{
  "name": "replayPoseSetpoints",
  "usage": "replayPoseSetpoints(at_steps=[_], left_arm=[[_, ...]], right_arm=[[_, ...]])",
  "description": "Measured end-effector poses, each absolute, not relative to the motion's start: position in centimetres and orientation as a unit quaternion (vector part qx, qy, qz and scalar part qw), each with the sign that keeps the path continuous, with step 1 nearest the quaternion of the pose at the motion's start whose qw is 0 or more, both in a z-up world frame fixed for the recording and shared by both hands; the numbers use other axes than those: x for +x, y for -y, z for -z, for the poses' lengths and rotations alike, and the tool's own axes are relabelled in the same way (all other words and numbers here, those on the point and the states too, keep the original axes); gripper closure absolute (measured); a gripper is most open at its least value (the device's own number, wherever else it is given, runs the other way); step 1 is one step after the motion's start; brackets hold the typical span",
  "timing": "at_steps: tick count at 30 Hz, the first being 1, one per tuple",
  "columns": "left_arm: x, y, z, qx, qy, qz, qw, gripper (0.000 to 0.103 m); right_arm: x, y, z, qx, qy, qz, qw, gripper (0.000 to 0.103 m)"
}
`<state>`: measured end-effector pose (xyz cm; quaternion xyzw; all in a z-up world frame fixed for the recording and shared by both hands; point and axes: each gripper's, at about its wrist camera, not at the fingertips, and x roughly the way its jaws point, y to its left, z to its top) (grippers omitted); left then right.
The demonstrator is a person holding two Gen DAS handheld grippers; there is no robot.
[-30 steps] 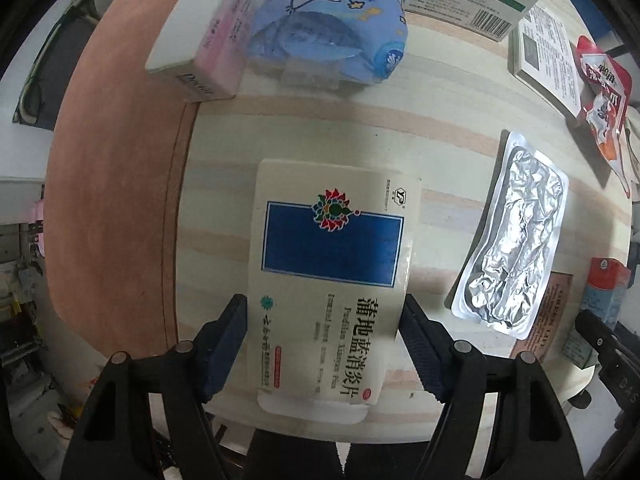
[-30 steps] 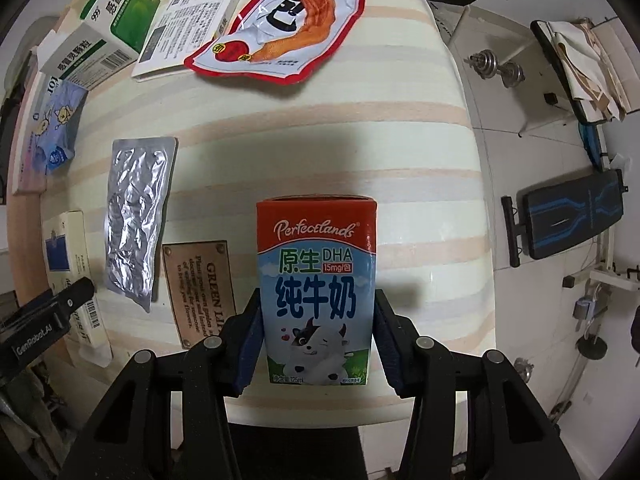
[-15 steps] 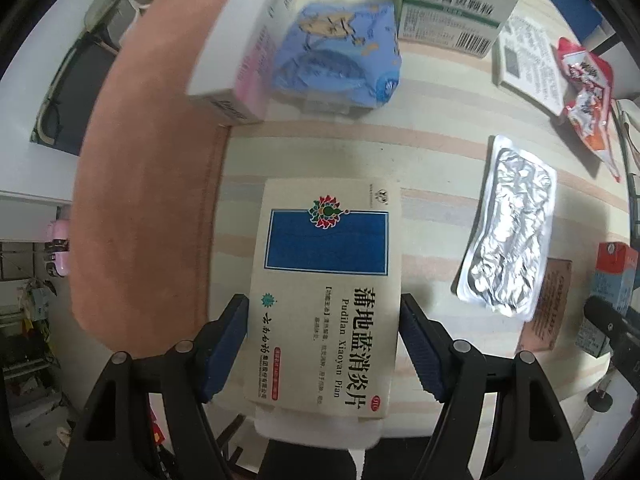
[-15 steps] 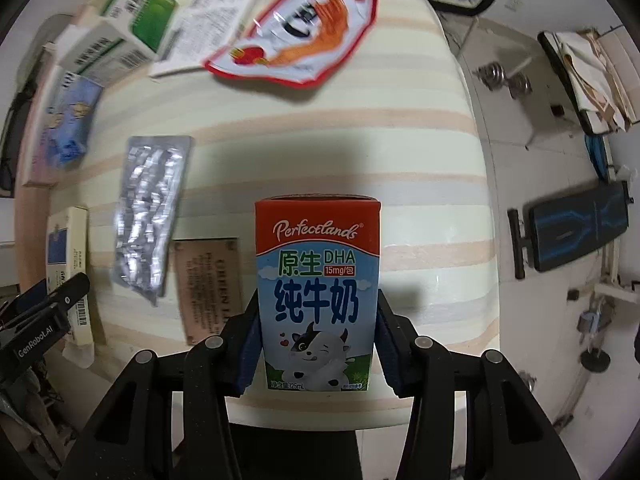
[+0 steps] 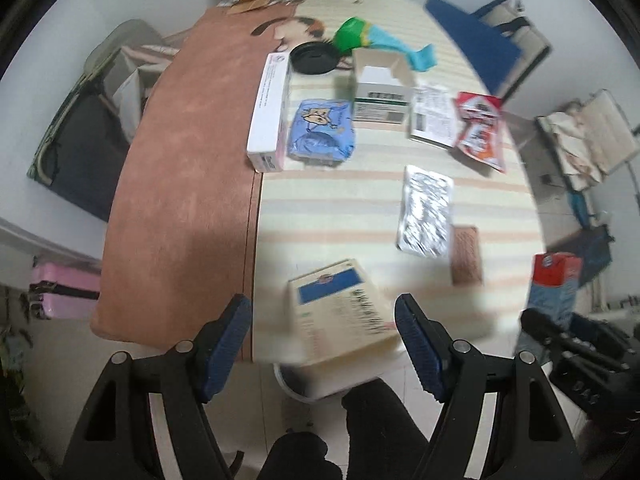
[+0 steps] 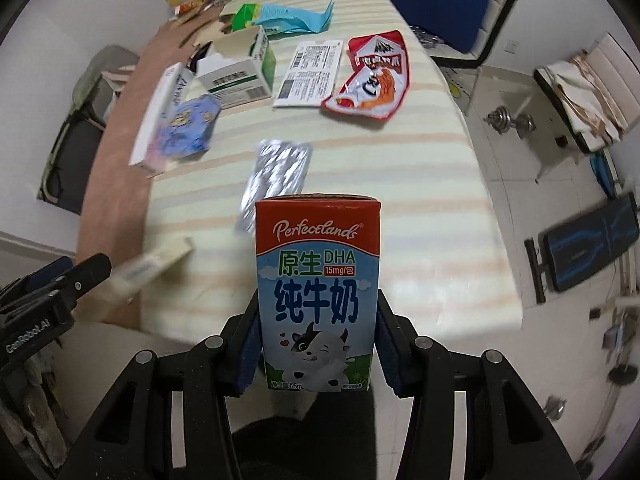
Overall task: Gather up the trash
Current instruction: 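Lift the milk carton and medicine box and carry both toward the trash bin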
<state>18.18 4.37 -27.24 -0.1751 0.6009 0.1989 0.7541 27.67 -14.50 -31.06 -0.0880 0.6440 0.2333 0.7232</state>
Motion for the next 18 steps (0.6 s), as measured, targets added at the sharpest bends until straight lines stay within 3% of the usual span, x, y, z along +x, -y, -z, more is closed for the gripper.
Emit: replayPoseSetpoints(at_steps=[5, 9, 18], left_arm=[[12.8, -4.1, 27.7, -0.208, -0.593, -0.149, 0.764, 0.031], [10.3, -4.5, 32.3, -0.227, -0.623, -0.132, 0.737, 0.032], [11.6, -6.2, 37.3, -0.363, -0.625, -0.152, 0.674, 0.03]], right_arm=[[20.0, 16.8, 30.9, -0.061, -0.651, -0.218, 0.724, 0.052], [15.6, 18.5, 33.9, -0.027, -0.679, -0.189, 0.709, 0.052], [14.3, 20.0, 38.4, -0.014, -0.701, -0.145, 0.699, 0.052]])
